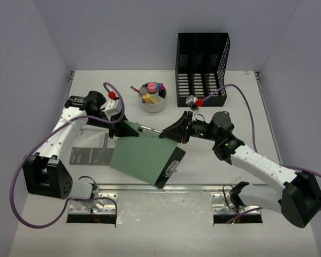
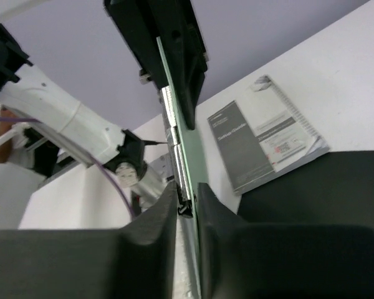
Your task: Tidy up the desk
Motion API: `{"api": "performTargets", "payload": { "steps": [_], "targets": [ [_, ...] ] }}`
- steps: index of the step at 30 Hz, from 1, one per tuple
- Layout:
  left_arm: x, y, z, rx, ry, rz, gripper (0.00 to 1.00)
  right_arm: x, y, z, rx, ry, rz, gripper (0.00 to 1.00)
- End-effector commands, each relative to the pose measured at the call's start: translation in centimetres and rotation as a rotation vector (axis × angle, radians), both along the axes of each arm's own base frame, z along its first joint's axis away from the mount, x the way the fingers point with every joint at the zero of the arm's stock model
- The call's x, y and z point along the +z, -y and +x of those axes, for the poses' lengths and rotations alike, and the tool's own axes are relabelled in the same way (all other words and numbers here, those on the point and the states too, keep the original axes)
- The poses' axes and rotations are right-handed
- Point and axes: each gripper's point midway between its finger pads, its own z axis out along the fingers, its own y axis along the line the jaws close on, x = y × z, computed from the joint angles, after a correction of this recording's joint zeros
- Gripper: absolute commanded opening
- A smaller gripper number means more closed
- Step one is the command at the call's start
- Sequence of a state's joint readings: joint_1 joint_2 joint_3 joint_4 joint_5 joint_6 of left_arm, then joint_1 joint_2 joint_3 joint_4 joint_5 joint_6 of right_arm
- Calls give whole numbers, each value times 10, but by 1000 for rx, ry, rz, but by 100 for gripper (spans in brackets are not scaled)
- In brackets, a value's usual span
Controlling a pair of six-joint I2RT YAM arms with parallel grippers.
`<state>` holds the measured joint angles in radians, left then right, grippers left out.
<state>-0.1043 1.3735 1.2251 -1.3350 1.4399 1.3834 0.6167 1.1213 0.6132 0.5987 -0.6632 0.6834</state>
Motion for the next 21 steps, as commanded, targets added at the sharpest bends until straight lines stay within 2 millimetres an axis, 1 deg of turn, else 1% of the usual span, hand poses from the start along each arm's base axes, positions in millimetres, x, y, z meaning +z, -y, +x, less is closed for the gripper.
{"api": "performTargets", "payload": {
  "steps": [1, 2, 5, 6, 7, 8, 9, 10, 11, 12, 15, 16, 17, 18, 21],
  "targets": [
    [66, 8, -2, -26, 114, -280, 0, 31, -5, 4, 2, 120, 49, 4],
    [67, 8, -3, -26, 114, -280, 0, 30, -5, 4, 0, 119, 45, 1],
    [67, 7, -3, -22, 117, -280, 0, 27, -4, 4, -3, 122, 31, 1],
    [67, 7, -2, -20, 118, -280, 4, 27, -4, 4, -3, 123, 28, 1],
    [67, 6, -3, -20, 118, -280, 14, 26, -3, 4, -5, 130, 22, 1],
    [67, 6, -3, -19, 121, -279, 27, 26, -2, 4, -9, 137, 20, 1],
    [67, 6, -3, -18, 121, -279, 49, 28, -1, 4, -14, 144, 22, 1],
    [67, 5, -4, -16, 125, -279, 68, 29, 1, 5, -19, 150, 18, 1],
    [67, 3, -4, -6, 130, -279, 93, 32, 3, 6, -25, 154, 17, 1],
    [66, 2, -3, 1, 133, -279, 98, 34, 6, 9, -36, 157, 13, 1],
    [68, -7, 3, 44, 153, -275, 100, 40, 14, 12, -51, 176, -8, 1],
    [71, -10, 3, 54, 176, -275, 100, 38, 16, 12, -52, 169, -25, 1],
    [75, -16, 8, 82, 199, -273, 100, 46, 19, 12, -57, 184, -21, 1],
    [78, -19, 10, 96, 214, -271, 100, 49, 22, 13, -67, 188, -26, 1],
    [92, -32, 16, 148, 299, -262, 100, 69, 29, 17, -103, 250, -49, 1]
  ]
}}
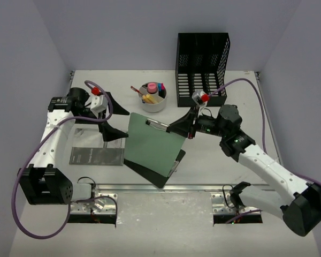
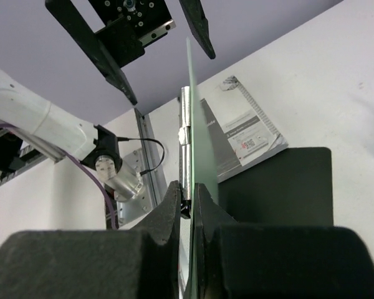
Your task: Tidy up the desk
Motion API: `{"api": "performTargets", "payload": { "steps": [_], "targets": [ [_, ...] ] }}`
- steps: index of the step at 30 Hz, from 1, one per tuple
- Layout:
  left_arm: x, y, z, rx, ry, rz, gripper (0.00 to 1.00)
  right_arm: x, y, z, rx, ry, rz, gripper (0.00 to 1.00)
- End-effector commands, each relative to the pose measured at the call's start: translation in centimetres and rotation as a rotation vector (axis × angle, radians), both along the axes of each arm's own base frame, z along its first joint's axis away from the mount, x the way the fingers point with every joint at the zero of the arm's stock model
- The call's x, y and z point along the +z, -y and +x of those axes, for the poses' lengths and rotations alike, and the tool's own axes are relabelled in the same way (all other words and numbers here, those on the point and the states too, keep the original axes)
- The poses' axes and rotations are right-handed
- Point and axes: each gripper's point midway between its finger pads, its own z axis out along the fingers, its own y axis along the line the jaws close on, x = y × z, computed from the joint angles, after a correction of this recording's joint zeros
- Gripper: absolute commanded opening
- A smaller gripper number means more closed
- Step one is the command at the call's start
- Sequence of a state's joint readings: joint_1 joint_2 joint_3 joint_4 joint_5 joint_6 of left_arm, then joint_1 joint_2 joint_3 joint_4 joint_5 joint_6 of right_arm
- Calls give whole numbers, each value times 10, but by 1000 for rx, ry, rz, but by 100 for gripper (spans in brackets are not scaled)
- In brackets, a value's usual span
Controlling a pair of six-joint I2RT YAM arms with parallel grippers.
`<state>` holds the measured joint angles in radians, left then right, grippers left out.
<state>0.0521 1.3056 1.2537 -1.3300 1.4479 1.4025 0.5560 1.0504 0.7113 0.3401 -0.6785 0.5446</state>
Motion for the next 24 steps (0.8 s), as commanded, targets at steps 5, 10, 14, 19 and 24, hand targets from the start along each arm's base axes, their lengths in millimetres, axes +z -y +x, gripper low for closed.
{"api": "performTargets", "payload": {
  "steps": [5, 10, 14, 19, 24],
  "targets": [
    [107, -33, 8, 120, 298, -202, 100, 104, 26, 12, -127, 276, -11, 1],
    [125, -64, 30, 271, 120, -100, 100, 137, 46, 21, -266, 354, -43, 1],
    [129, -102, 91, 635, -185, -50, 100, 148, 63, 36, -384, 411, -92, 1],
    [158, -124, 104, 865, 10, -51, 100, 158, 95, 70, -625, 448, -183, 1],
    [175, -129, 87, 981, 182, -129, 100, 183, 130, 94, -840, 522, -237, 1]
  ]
}}
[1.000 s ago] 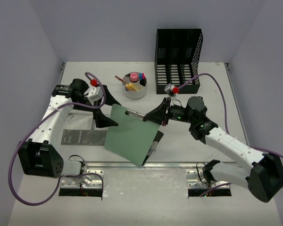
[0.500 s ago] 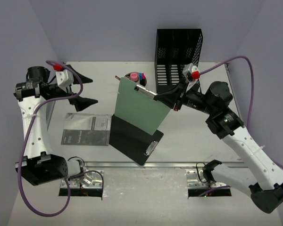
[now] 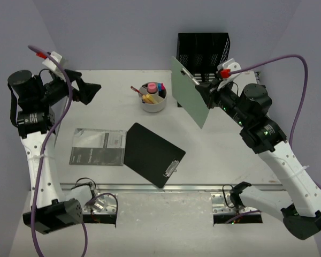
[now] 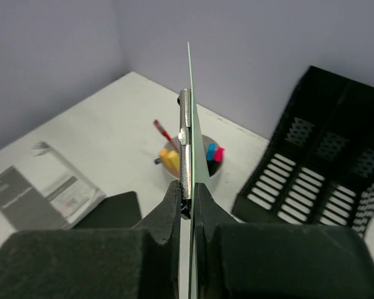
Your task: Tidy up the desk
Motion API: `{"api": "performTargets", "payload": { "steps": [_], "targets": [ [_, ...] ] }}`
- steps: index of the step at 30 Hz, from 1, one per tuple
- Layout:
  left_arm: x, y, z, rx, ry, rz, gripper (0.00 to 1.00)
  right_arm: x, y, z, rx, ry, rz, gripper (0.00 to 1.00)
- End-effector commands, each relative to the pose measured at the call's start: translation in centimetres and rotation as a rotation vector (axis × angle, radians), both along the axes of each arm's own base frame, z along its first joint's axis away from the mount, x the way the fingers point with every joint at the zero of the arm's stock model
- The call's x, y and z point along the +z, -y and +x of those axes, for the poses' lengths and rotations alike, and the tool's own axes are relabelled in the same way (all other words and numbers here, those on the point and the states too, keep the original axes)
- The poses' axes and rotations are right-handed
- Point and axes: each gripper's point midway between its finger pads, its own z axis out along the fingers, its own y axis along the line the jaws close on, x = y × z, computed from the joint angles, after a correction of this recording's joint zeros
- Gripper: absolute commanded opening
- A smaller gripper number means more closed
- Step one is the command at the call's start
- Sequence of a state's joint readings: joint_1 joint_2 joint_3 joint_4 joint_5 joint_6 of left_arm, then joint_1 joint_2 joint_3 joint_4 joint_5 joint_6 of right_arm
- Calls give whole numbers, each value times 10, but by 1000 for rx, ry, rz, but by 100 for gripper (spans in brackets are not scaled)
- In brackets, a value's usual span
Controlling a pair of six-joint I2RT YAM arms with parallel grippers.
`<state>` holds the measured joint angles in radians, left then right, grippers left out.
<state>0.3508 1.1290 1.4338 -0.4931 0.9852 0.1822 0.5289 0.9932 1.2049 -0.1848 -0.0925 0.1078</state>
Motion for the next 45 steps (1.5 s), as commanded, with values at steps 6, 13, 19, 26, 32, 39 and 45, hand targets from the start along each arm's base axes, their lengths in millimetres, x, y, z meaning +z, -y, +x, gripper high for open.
{"api": "performTargets", "payload": {
  "steps": [6, 13, 19, 26, 32, 39, 45],
  "targets": [
    [51, -9, -26, 242, 266, -32, 100, 91, 67, 31, -365, 214, -6, 1],
    [36, -41, 3, 439, 97, -92, 100, 98, 106, 65, -523, 157, -23, 1],
    [48, -49, 13, 547, 195, -6, 100, 81, 150, 118, -621, -9, 33, 1],
    [34, -39, 18, 551, 208, 37, 100, 60, 179, 159, -651, -103, 108, 1],
    [26, -37, 19, 542, 244, 27, 100, 49, 172, 181, -613, -140, 168, 1],
    [29, -17, 10, 440, 280, -2, 100, 48, 176, 207, -630, -97, 153, 1],
    [30, -16, 14, 432, 270, -4, 100, 44, 180, 230, -637, -71, 147, 1]
  ]
}}
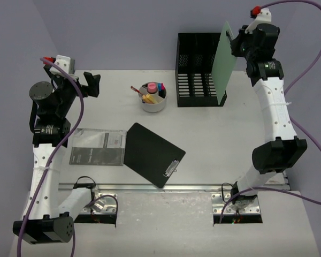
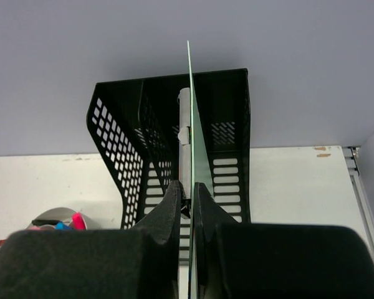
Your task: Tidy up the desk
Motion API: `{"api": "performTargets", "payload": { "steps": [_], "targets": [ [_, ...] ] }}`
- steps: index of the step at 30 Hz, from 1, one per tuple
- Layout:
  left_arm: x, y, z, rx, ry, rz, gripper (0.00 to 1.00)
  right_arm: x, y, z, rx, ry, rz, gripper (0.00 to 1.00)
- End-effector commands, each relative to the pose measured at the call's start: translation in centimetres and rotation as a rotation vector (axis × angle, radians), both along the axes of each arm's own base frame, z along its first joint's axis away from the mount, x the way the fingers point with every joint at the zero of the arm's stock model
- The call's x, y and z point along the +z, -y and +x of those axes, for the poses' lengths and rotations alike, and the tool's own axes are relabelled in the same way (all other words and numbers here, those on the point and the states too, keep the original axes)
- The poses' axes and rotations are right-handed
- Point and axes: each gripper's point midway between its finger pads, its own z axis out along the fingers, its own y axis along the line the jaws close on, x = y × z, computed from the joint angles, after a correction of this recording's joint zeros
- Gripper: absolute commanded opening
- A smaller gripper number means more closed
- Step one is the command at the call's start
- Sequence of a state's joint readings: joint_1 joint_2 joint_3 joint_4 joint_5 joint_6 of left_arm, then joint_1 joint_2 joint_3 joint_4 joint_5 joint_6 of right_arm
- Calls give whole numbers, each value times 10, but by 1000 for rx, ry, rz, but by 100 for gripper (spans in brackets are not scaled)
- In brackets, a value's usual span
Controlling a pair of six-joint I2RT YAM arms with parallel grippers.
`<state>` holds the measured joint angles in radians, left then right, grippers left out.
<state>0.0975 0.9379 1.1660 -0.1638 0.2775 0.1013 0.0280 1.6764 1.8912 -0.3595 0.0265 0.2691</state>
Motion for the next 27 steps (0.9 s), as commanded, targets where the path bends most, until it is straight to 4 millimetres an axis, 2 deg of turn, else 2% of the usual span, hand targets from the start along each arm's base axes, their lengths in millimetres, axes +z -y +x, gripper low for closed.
{"api": "performTargets", "payload": {
  "steps": [1, 3, 4, 6, 8, 13, 20, 24, 27],
  "targets": [
    [23, 8, -5, -34, 82, -13, 100, 44, 5, 14, -14, 169, 6, 1],
    [28, 11, -8, -49, 117, -13, 100, 40, 4, 22, -3, 175, 24, 1],
    [21, 11, -6, -46, 106, -19, 100, 45, 4, 25, -1, 193, 26, 1],
    [18, 10, -4, -38, 98, -20, 100, 38, 4, 35, -2, 189, 29, 1],
    [15, 8, -2, -25, 88, -11, 100, 42, 5, 41, -4, 216, 17, 1],
    [9, 10, -2, -27, 77, 2, 100, 36, 9, 56, -10, 220, 19, 1],
    [-3, 16, 3, -49, 46, -4, 100, 34, 7, 68, -2, 236, 23, 1],
    [-7, 20, 5, -58, 37, -5, 100, 40, 5, 71, 18, 262, 14, 1],
    [-11, 21, 7, -58, 27, -5, 100, 36, 4, 77, 22, 263, 7, 1]
  ]
}}
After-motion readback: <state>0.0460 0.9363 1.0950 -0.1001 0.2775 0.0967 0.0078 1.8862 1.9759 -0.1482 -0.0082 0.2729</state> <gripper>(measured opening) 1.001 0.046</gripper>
